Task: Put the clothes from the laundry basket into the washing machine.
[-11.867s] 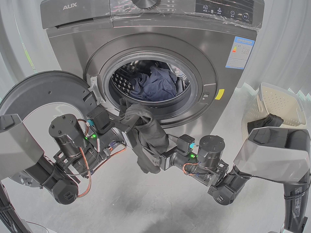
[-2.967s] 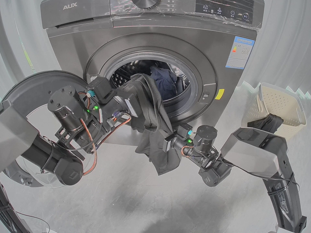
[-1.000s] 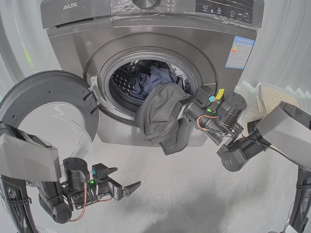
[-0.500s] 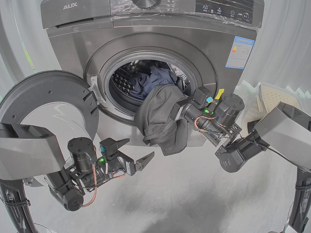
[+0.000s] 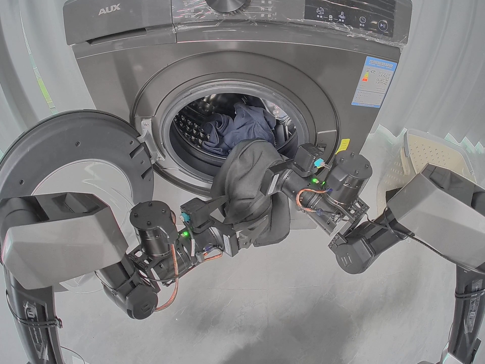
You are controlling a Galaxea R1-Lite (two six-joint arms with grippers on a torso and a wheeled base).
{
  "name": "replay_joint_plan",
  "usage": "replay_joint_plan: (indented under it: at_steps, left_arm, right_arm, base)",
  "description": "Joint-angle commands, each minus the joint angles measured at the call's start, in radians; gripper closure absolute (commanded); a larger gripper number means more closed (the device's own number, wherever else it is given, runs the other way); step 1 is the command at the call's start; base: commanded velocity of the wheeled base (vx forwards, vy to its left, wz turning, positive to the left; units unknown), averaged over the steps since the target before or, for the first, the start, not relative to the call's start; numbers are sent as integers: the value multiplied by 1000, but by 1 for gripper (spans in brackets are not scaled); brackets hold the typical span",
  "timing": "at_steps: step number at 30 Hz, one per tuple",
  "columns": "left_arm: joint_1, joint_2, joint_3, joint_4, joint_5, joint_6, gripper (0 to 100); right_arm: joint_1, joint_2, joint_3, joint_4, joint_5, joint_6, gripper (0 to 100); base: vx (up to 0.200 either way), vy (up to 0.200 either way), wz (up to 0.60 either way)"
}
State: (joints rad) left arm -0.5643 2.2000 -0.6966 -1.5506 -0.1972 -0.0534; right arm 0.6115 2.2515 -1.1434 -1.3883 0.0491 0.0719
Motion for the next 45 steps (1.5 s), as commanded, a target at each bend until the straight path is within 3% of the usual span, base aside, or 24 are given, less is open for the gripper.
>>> replay_joint_plan:
  at_steps: [1, 9, 18, 36, 40, 43, 45]
  left_arm:
    - [-20, 58, -57, 0, 2, -2, 0]
    - [0, 165, -182, 3, 5, -2, 0]
    - [61, 214, -274, 6, 24, -2, 0]
    - [60, 253, -353, 7, 53, -2, 0]
    - [63, 248, -362, 6, 55, -13, 0]
    - [66, 239, -380, 3, 91, -52, 0]
    - [67, 227, -379, 1, 94, -59, 0]
  right_arm:
    - [16, 23, -16, 0, -3, 0, 100]
    - [37, 2, -7, 2, -23, 0, 100]
    - [88, -70, 76, 8, -51, 6, 100]
    - [126, -76, 105, 0, -52, 31, 100]
    - [125, -76, 103, 0, -52, 35, 100]
    - [122, -76, 106, -6, -52, 40, 100]
    - [114, -78, 110, -8, -52, 45, 100]
  base:
    - [0, 0, 0]
    - [0, 0, 0]
    - [0, 0, 0]
    - [0, 0, 0]
    - [0, 0, 0]
    - [0, 0, 0]
    - [0, 0, 0]
